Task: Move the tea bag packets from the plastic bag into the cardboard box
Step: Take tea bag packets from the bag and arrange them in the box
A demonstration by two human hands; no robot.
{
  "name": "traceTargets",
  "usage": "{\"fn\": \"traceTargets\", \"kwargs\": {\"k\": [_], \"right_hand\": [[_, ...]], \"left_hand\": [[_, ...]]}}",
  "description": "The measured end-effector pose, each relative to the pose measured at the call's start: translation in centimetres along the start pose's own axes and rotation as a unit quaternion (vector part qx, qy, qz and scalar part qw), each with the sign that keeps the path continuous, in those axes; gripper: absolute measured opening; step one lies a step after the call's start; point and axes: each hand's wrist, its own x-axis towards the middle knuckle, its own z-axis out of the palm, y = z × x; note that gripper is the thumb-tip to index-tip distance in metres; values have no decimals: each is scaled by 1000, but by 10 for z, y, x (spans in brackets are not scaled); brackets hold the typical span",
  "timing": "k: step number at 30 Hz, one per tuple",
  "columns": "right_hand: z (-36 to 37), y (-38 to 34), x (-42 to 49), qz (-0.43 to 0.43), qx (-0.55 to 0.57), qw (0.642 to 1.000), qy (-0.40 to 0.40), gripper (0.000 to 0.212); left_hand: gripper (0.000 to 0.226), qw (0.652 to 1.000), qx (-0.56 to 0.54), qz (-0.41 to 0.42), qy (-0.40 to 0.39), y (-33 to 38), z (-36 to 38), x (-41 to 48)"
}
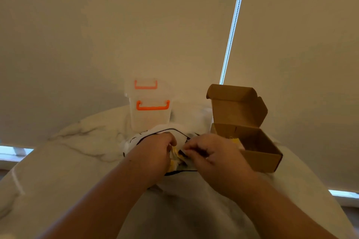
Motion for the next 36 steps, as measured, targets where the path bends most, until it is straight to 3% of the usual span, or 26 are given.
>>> {"fn": "traceTargets", "kwargs": {"k": [6,11,16,19,22,25,29,36], "right_hand": [[36,13,20,61,-110,975,-184,27],[48,9,28,100,-172,940,-276,41],[51,13,24,113,-147,950,-253,41],[48,14,20,116,-119,961,-223,37],[47,16,16,109,-100,969,-200,33],[45,18,16,110,-85,970,-199,34],[44,21,16,98,-59,977,-178,30],[36,25,3,103,139,984,-30,9]], "left_hand": [[19,983,165,-17,-75,0,-3,-6],[28,977,162,-11,-138,5,-12,-1],[9,973,174,-33,-149,11,-18,-2],[15,974,151,-53,-161,9,-19,-2],[14,982,145,-25,-120,1,-11,-3],[18,986,85,-60,-130,-1,-12,-2],[11,998,25,-16,-62,-2,-9,-1],[10,984,-170,-47,-8,-2,-6,0]]}}
